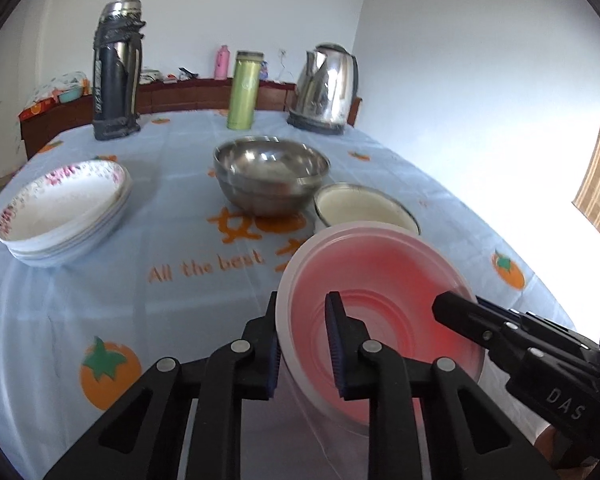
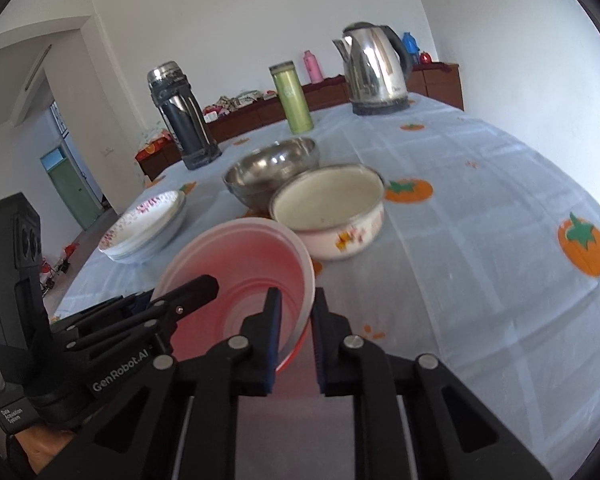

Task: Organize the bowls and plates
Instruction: 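Lift the pink basin with both tools and lower it into the steel bowl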

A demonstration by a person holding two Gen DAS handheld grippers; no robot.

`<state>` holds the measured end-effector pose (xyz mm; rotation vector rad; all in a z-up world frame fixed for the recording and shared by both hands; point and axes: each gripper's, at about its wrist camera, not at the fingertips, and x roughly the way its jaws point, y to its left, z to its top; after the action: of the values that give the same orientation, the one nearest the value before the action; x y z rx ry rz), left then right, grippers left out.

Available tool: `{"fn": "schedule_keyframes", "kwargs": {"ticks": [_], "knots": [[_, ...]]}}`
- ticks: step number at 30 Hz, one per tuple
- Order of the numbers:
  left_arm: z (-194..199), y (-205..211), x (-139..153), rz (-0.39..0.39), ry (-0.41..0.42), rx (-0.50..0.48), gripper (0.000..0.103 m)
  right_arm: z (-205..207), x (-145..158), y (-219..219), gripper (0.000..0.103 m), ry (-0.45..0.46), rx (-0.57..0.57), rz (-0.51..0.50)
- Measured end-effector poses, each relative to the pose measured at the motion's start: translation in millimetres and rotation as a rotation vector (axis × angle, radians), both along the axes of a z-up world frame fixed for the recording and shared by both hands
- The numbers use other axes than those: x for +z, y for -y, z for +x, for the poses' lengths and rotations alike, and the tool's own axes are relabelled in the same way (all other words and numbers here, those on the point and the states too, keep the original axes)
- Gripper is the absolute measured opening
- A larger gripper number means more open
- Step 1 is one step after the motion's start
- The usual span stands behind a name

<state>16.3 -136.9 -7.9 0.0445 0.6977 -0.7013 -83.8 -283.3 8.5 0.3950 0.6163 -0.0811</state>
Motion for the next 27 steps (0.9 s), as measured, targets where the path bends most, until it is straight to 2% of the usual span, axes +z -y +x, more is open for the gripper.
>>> {"fn": "schedule_keyframes", "kwargs": {"ticks": [7, 13, 15, 21, 27], "knots": [[34, -3, 42, -0.069, 0.064, 0.075, 0.023, 39, 42, -3, 0.015, 0.082, 0.039, -0.057], [65, 13, 66, -0.077, 0.154, 0.135, 0.023, 93, 50, 15, 0.015, 0.102, 0.023, -0.029], [80, 22, 66, -0.071, 0.169, 0.157, 0.023, 110, 50, 22, 0.015, 0.108, 0.012, -0.008], [126, 40, 54, -0.069, 0.108, 0.207, 0.023, 153, 43, 38, 0.015, 0.082, -0.015, 0.001], [152, 54, 36, -0.051, 0.066, 0.243, 0.023, 176, 24, 44, 0.015, 0.04, -0.031, -0.013]]}}
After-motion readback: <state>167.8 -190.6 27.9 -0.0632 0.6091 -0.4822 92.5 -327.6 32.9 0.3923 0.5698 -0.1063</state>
